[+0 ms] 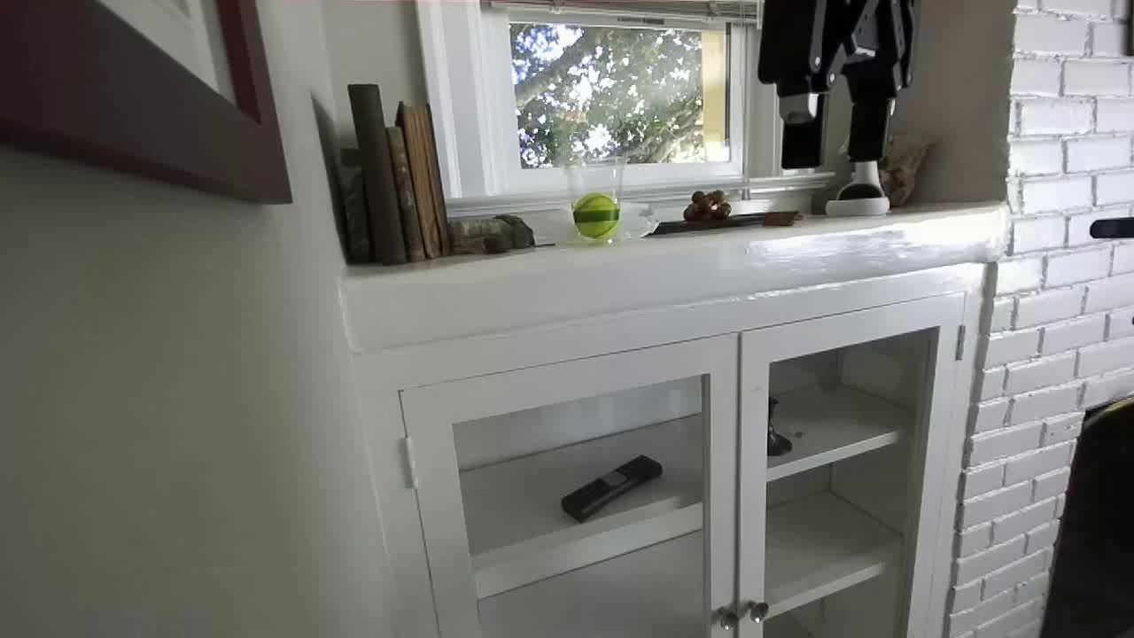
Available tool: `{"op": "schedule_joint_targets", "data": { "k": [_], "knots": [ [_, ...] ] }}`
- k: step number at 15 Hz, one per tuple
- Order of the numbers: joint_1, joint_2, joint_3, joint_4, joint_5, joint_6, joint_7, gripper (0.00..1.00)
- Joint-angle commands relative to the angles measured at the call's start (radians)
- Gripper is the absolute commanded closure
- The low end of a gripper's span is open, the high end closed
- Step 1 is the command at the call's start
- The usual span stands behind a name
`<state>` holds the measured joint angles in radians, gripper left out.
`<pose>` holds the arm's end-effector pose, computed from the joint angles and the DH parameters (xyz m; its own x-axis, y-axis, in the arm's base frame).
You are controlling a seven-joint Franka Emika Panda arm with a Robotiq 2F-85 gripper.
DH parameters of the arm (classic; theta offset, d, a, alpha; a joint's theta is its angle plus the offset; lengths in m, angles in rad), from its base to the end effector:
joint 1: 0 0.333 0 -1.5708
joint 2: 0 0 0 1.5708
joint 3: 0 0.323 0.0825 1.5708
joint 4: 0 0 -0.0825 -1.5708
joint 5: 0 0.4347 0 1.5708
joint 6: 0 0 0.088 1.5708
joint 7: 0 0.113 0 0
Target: Close the blinds of the window
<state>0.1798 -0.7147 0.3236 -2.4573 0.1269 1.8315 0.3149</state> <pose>0.3393 0.2102 0.5171 0.9917 0.0931 0.0892 0.0878 -0.9943 0.0607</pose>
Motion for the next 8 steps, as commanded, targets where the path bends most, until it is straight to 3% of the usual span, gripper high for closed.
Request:
{"op": "schedule_joint_targets", "data": {
  "k": [1,6,8],
  "knots": [
    [0.004,0.002,-0.003,0.002,-0.003,-0.002,0.003,0.0],
    [0.004,0.002,-0.003,0.002,-0.003,-0.002,0.003,0.0],
    [-0.052,-0.001,-0.012,0.009,-0.05,0.014,0.047,0.0]
  ]
}}
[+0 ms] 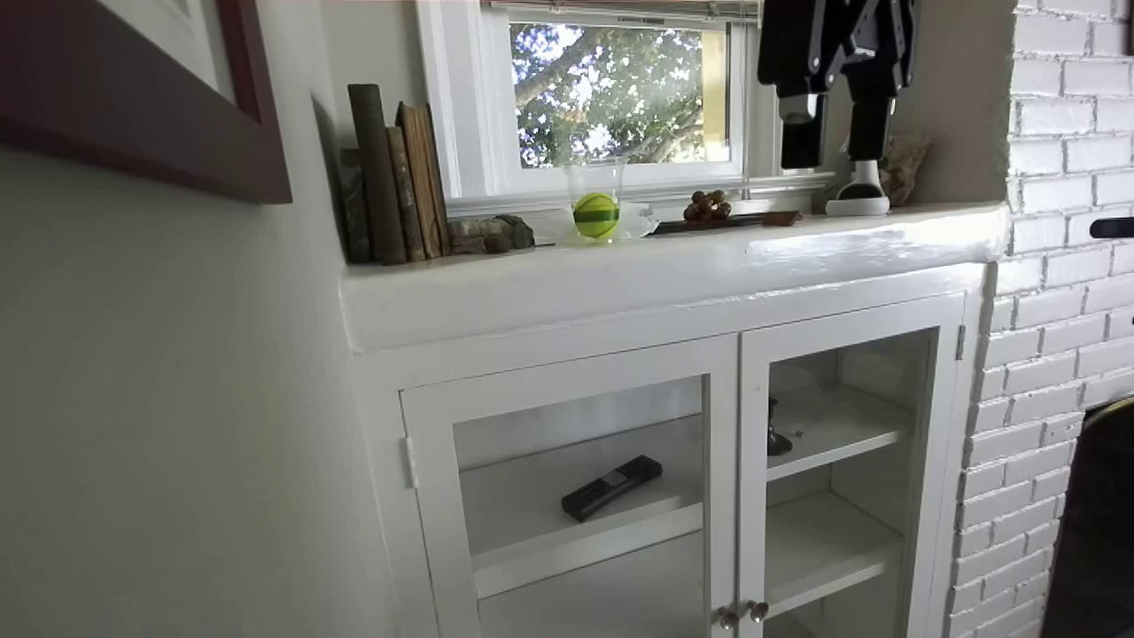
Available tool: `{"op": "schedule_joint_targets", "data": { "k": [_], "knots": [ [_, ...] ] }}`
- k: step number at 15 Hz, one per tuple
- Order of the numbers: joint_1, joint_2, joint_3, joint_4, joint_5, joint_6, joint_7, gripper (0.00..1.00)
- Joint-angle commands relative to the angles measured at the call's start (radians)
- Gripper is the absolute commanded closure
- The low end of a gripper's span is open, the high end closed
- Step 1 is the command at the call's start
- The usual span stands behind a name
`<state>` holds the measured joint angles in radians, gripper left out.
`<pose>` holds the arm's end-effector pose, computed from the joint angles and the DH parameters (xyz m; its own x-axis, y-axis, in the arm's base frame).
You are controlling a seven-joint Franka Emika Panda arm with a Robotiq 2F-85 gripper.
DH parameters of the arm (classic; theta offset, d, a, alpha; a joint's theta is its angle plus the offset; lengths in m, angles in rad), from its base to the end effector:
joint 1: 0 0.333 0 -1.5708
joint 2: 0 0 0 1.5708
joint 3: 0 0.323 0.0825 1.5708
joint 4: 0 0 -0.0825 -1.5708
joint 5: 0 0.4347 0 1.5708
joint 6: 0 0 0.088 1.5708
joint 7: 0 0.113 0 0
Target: Close the blinds of the window
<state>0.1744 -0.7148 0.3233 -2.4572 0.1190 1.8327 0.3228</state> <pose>0.3409 0.2077 0.5174 0.9923 0.0818 0.0933 0.0758 -0.9949 0.0668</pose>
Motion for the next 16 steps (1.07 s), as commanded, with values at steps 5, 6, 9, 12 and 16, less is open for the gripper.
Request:
{"op": "schedule_joint_targets", "data": {
  "k": [5,6,9,12,16],
  "knots": [
    [-0.193,-0.043,-0.112,0.028,-0.181,0.064,0.053,0.0],
    [-0.221,-0.044,-0.138,0.041,-0.212,0.092,0.041,0.0],
    [-0.301,-0.021,-0.189,0.08,-0.328,0.22,0.009,0.0],
    [-0.378,0.024,-0.214,0.132,-0.446,0.352,0.006,0.0],
    [-0.46,0.094,-0.24,0.178,-0.519,0.498,0.034,0.0]
  ]
}}
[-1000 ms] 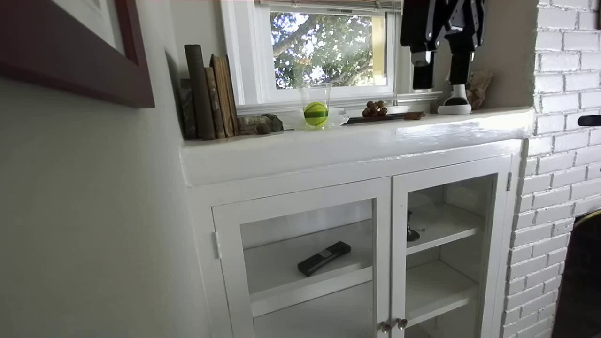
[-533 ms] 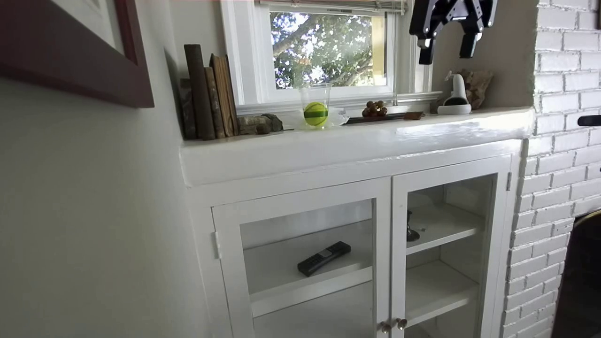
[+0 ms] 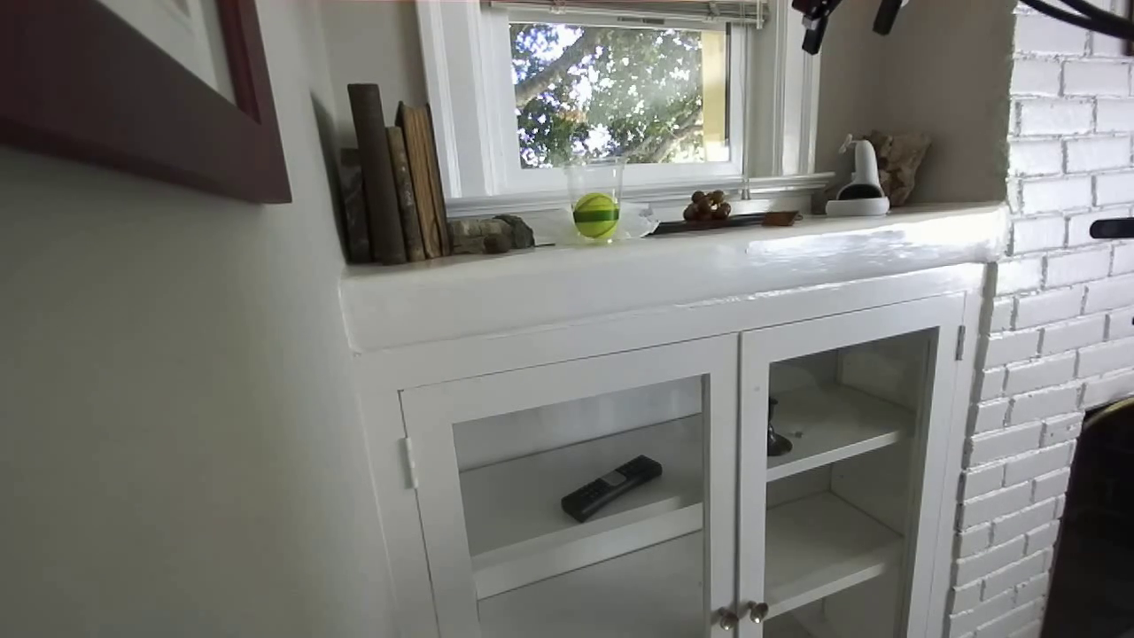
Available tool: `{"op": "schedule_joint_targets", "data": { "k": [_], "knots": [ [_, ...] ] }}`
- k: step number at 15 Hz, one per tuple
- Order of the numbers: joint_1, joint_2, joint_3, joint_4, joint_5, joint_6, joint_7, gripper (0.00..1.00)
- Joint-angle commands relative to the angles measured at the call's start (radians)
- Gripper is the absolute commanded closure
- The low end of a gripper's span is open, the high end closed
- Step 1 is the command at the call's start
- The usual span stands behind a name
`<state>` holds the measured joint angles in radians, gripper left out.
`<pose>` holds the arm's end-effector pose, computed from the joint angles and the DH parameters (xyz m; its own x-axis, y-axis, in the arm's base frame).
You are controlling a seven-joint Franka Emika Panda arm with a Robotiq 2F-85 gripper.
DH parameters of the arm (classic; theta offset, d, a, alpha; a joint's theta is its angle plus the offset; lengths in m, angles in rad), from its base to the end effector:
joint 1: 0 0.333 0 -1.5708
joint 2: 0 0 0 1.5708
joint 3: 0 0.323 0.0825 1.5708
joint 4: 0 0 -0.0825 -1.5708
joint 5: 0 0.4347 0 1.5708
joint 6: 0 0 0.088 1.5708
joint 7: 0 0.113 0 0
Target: Close the blinds of the window
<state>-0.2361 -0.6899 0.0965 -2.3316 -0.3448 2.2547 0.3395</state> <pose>0.4310 -0.0618 0.6453 0.7561 -0.1982 0.6237 -0.3979 -0.8959 0.1978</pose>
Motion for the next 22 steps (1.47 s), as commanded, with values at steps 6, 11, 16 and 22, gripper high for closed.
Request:
{"op": "schedule_joint_targets", "data": {
  "k": [6,11,16,22],
  "knots": [
    [-0.043,0.063,-0.018,0.041,-0.031,0.064,0.003,0.0],
    [-0.107,0.138,-0.073,0.066,-0.039,0.251,0.064,0.0],
    [-0.16,0.296,-0.136,0.163,-0.012,0.507,0.022,0.0],
    [-0.13,0.517,-0.185,0.358,0.032,0.693,0.017,0.0]
  ]
}}
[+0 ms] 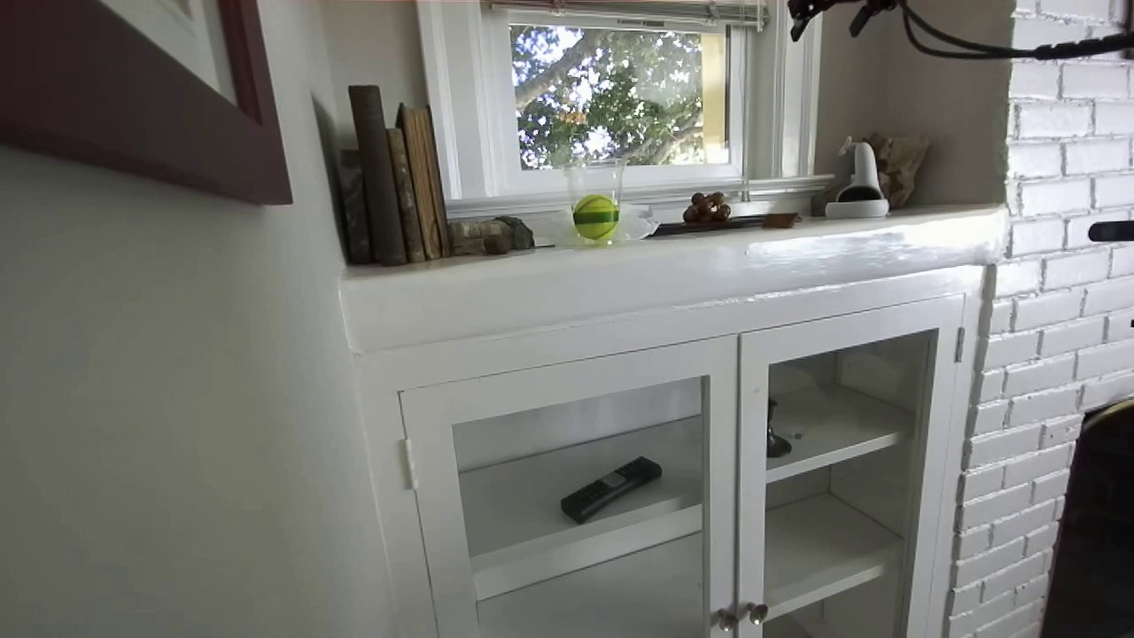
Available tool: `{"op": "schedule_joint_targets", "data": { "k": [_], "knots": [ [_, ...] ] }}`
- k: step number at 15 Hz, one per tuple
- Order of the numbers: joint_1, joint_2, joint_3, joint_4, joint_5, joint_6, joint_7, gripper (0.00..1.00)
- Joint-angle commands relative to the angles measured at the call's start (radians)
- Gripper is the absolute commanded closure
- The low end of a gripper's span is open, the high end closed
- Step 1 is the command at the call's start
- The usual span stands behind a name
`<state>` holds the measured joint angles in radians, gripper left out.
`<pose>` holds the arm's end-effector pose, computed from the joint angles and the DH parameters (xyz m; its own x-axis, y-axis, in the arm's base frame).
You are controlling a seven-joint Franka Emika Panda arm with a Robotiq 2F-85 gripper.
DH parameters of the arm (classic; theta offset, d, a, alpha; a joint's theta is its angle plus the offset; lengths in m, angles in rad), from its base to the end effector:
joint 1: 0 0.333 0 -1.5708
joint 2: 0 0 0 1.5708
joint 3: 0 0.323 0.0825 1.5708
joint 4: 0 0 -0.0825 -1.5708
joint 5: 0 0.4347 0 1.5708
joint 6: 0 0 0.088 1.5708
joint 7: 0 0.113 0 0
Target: Close the blinds of the window
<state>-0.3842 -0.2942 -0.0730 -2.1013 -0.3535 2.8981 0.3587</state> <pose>0.5157 -0.2372 0.6668 0.3880 -0.2268 0.8933 -0.5102 -0.8601 0.0032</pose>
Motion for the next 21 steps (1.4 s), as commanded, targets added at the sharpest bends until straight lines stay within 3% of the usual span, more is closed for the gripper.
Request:
{"op": "schedule_joint_targets", "data": {
  "k": [1,7,12,14,21],
  "knots": [
    [0.026,0.156,-0.017,0.164,0.059,0.057,0.0,0.0],
    [0.031,0.32,-0.004,0.343,0.109,0.064,0.006,0.0],
    [0.025,0.409,0.001,0.424,0.16,0.073,-0.018,0.0],
    [0.03,0.374,-0.003,0.377,0.133,0.061,0.001,0.0],
    [0.029,0.395,0.002,0.398,0.153,0.054,-0.006,0.0]
  ]
}}
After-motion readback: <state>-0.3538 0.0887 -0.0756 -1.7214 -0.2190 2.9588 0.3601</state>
